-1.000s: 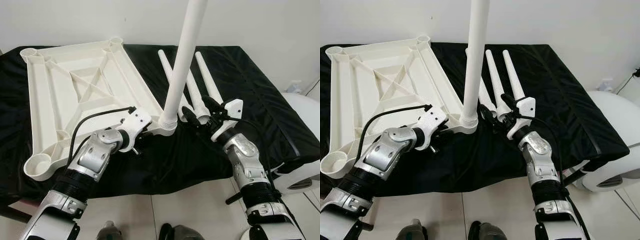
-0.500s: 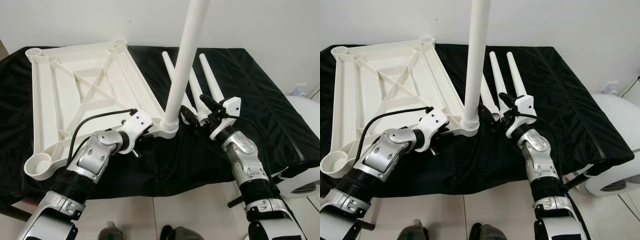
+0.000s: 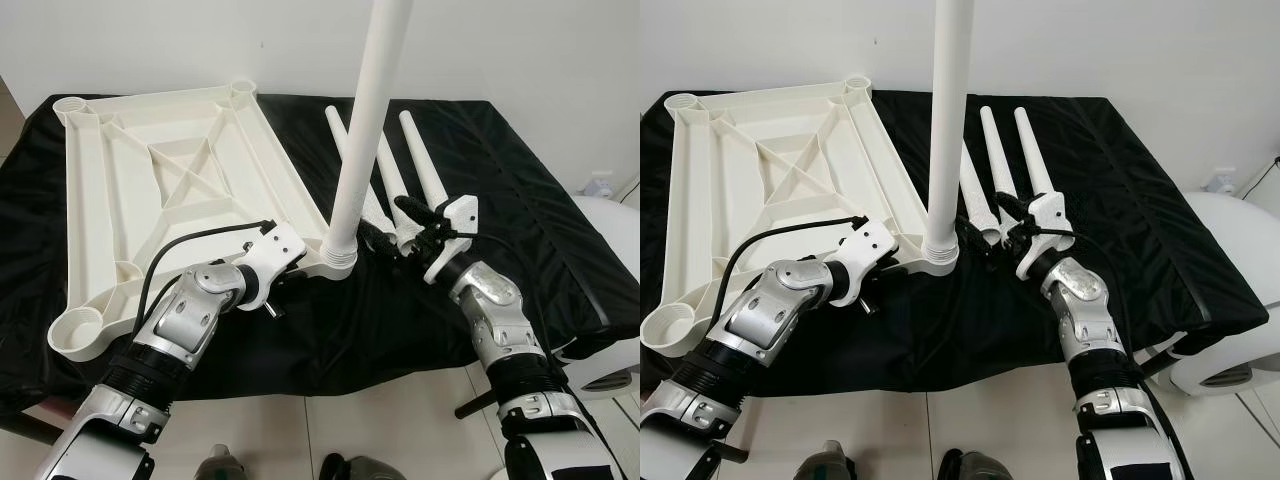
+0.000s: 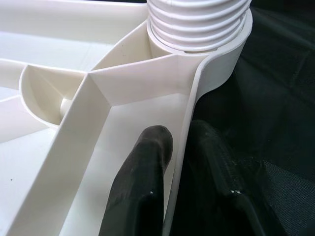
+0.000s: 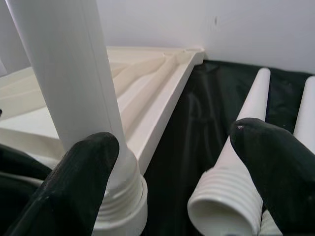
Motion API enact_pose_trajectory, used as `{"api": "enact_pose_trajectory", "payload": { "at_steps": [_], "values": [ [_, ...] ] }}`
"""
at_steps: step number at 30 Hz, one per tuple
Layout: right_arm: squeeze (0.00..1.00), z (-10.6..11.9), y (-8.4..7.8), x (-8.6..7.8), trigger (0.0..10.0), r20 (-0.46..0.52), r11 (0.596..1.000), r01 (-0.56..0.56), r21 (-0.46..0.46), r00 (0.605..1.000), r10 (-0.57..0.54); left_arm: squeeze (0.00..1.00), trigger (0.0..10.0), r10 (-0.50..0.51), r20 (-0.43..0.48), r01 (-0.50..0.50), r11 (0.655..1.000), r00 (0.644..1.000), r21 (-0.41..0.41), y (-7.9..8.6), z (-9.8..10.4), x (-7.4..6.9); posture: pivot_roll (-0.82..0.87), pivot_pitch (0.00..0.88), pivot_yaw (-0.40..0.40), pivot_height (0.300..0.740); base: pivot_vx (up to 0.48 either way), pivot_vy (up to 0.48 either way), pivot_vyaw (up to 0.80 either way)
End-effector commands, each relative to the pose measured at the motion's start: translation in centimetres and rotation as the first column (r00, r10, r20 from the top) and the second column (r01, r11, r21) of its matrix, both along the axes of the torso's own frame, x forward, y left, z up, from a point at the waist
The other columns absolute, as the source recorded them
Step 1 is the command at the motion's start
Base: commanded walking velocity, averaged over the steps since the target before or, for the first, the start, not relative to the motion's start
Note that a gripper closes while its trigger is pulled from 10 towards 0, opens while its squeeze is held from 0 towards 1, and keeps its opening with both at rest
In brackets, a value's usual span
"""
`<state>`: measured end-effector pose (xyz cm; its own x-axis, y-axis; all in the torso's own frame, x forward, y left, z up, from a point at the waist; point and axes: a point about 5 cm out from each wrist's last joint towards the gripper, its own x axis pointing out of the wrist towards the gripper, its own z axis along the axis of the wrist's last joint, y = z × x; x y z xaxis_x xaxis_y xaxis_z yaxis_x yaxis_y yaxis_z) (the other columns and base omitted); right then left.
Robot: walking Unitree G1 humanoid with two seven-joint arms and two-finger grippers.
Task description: Building children table
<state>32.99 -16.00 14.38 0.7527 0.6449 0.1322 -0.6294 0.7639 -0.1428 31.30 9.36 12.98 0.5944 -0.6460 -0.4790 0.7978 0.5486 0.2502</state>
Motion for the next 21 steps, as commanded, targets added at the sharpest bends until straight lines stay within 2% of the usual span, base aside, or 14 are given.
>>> {"api": "enact_pose_trajectory", "payload": {
  "at_steps": [1,10,16,20,21],
  "values": [
    [0.00,-0.5,-0.4,-0.1,10.0,-0.019,1.000,0.015,-0.005,1.000,-0.016,0.00,10.0,-0.018,0.042,0.018,1.000,0.999,0.017,-0.2,0.4,-0.1,0.04,0.000,-0.067,0.740,0.000,0.000,0.00],
    [0.00,-1.2,-1.5,-1.2,10.0,-0.077,0.998,-0.054,-0.029,0.996,0.052,0.00,10.0,-0.015,0.038,0.014,1.000,0.999,0.023,0.1,0.3,-0.1,0.03,0.000,-0.052,0.740,0.000,0.000,0.00],
    [0.00,-1.3,-1.2,-1.2,10.0,-0.098,0.989,-0.135,-0.056,0.987,0.129,0.00,10.0,-0.021,0.041,0.020,1.000,0.999,0.023,-0.1,0.5,0.0,0.03,0.000,-0.048,0.740,0.000,0.000,0.00],
    [0.00,-1.2,-1.0,-1.1,10.0,-0.100,0.987,-0.149,-0.056,0.985,0.142,0.00,10.0,-0.022,0.043,0.021,1.000,0.999,0.024,-0.1,0.6,0.1,0.04,0.000,-0.048,0.740,0.000,0.000,0.00],
    [0.00,-0.9,-0.4,-0.6,10.0,-0.097,0.982,-0.177,-0.065,0.981,0.170,0.00,10.0,-0.023,0.046,0.022,0.999,0.999,0.024,-0.2,0.7,0.1,0.05,0.000,-0.050,0.740,0.000,0.000,0.00]
  ]
}}
